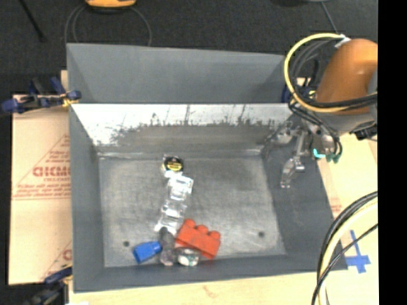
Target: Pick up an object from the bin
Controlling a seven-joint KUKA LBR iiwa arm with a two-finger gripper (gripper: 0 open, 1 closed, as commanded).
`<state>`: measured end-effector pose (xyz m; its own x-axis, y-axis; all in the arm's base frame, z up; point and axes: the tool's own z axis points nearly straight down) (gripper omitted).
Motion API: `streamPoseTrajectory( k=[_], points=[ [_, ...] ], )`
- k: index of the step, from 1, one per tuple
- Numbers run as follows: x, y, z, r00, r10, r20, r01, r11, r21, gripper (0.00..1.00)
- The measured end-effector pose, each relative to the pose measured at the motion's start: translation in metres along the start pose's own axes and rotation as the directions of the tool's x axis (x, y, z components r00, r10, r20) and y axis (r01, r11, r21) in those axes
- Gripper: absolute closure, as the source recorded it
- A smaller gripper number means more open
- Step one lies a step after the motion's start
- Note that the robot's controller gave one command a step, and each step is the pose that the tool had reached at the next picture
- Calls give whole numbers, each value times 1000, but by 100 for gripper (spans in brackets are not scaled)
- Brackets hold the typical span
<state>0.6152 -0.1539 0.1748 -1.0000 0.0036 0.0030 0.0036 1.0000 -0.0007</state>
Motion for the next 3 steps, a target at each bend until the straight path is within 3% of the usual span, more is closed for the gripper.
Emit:
streamPoseTrajectory(
  k=[1, 2, 3],
  points=[
    [-32, 71, 80, 1000, -24, 3, 24, 1000, -3, 0],
    [-12, 49, 74, 974, -226, 6, 226, 974, 2, 0],
    [-26, 122, 59, 991, -136, 12, 136, 991, -3, 0]
  ],
)
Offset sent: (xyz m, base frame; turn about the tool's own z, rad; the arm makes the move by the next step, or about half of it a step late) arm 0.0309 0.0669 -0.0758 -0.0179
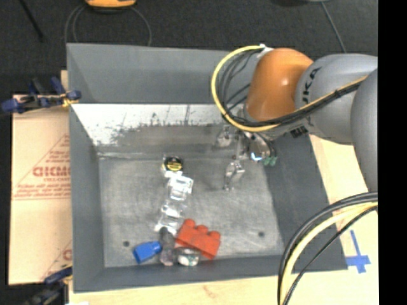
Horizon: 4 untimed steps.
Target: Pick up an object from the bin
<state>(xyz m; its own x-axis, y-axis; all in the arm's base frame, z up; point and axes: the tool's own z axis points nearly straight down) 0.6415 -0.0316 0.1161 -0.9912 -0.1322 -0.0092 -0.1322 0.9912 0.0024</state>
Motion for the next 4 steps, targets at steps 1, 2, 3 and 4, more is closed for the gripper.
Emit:
streamPoseTrajectory(
  k=[1, 2, 3, 4],
  points=[
    [8, 86, -15, 995, -96, -5, 96, 995, -1, 0],
    [3, 98, 28, 901, -434, 0, 434, 901, 5, 0],
    [8, 115, 35, 758, -653, 14, 652, 758, 17, 0],
    [88, 160, -18, 657, -754, -5, 754, 657, -5, 0]
  ],
)
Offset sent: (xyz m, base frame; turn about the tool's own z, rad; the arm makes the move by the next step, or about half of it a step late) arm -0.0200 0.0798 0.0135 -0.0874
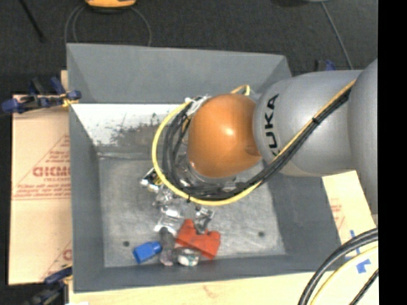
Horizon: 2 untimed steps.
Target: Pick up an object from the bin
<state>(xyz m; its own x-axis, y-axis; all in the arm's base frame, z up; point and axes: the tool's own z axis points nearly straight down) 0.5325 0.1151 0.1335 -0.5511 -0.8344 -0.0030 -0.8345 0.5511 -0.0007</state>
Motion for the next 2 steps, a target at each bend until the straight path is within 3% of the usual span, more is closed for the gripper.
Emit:
streamPoseTrajectory(
  k=[1, 2],
  points=[
    [16, -5, 37, 989, 147, 12, -147, 989, 10, 0],
    [18, -7, 33, 953, 304, 7, -304, 953, 4, 0]
  ],
)
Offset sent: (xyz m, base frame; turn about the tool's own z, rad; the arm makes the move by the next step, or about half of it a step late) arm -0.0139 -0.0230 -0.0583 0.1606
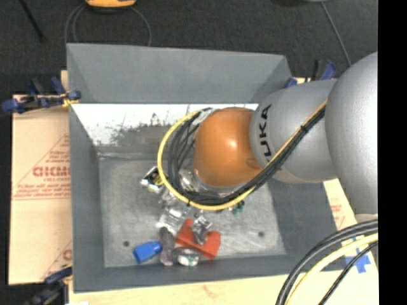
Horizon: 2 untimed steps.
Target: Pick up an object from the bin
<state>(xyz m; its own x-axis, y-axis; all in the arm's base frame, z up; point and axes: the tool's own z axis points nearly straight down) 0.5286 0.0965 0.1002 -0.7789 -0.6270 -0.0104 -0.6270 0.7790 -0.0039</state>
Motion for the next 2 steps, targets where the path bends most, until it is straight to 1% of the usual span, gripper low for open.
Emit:
streamPoseTrajectory(
  k=[1, 2],
  points=[
    [7, 2, 9, 993, -118, 18, 118, 993, 6, 0],
    [6, 2, 8, 992, -123, 21, 123, 992, 8, 100]
  ],
)
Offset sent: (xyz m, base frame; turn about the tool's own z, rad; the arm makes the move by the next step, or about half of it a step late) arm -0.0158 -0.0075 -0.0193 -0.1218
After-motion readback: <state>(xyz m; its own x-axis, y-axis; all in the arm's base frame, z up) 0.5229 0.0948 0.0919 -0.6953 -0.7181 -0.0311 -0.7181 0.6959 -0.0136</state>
